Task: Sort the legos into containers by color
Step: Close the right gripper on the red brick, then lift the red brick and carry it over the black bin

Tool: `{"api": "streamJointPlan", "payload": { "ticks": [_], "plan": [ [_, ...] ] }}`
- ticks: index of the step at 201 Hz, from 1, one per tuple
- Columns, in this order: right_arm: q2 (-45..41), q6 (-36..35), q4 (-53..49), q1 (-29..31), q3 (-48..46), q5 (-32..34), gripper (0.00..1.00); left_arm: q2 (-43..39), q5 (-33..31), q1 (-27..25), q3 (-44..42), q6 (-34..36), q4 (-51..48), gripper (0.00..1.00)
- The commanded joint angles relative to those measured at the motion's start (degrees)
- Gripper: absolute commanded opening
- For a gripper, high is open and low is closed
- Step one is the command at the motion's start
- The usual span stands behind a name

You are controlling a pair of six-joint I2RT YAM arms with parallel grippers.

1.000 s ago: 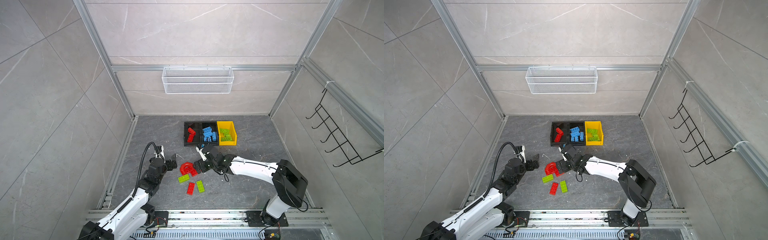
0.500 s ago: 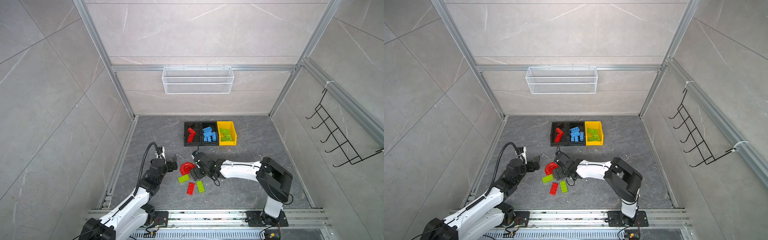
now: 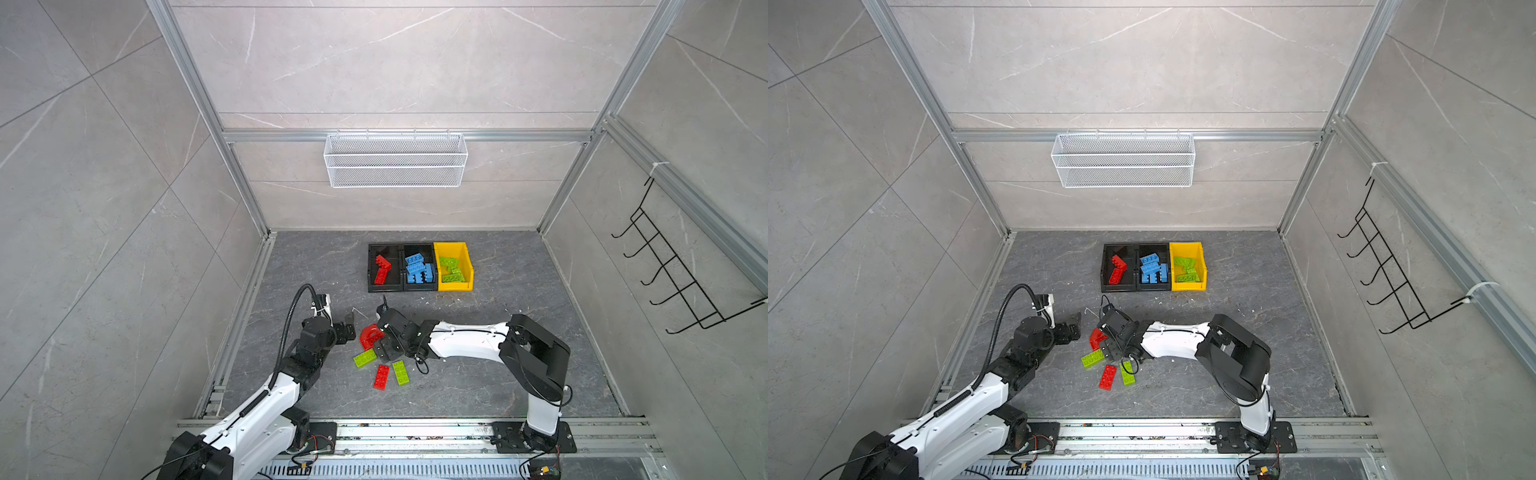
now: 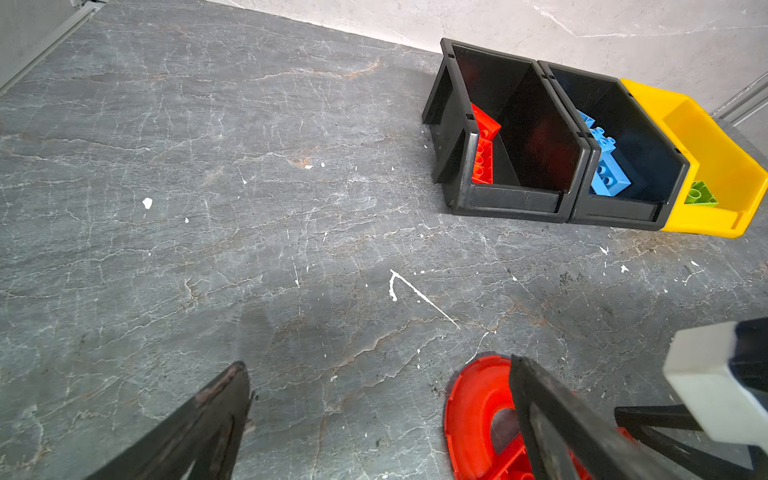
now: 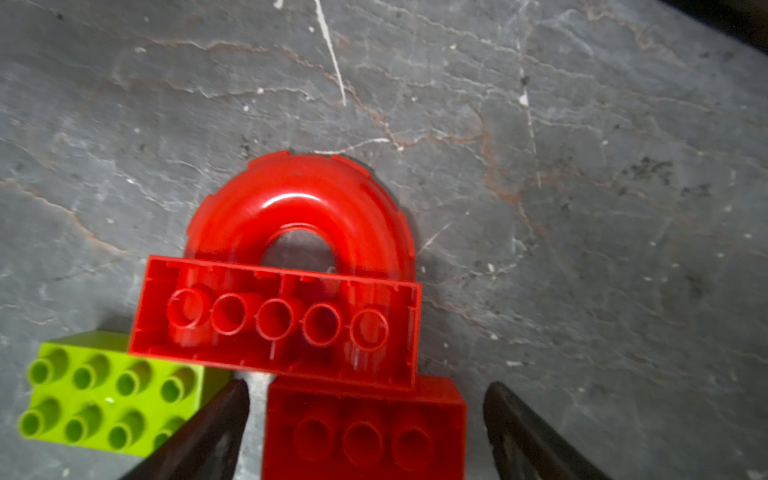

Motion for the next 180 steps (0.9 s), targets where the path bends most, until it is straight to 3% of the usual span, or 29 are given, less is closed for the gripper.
{"api": "streamJointPlan", "payload": {
  "ticks": [1, 58, 109, 146, 180],
  "plan": [
    [2.1, 0.0, -2.6, 0.1, 0.9, 1.6, 0.89, -1.1, -0.2, 0.2, 1.6, -0.5, 1.4, 0.99],
    [2.2, -0.2, -1.7, 0.0, 0.3, 1.2, 0.82, -1.7, -1.0, 0.2, 1.3, -0.1, 1.3, 0.99],
    [-2.1, -0.3, -1.3, -0.4, -1.8, 0.7, 0.65, -2.0, -1.4, 0.2, 1.3, 0.0, 1.0, 0.99],
    [-8.2, -0.3, 3.8, -4.4, -5.2, -6.0, 0.55, -3.2, -1.6, 0.2, 1.1, -0.1, 0.7, 0.99],
    [-7.4, -2.0, 4.4, -10.8, -1.8, -12.4, 0.47, -3.5, -1.8, 0.2, 0.8, -0.2, 0.7, 0.99]
  ]
}}
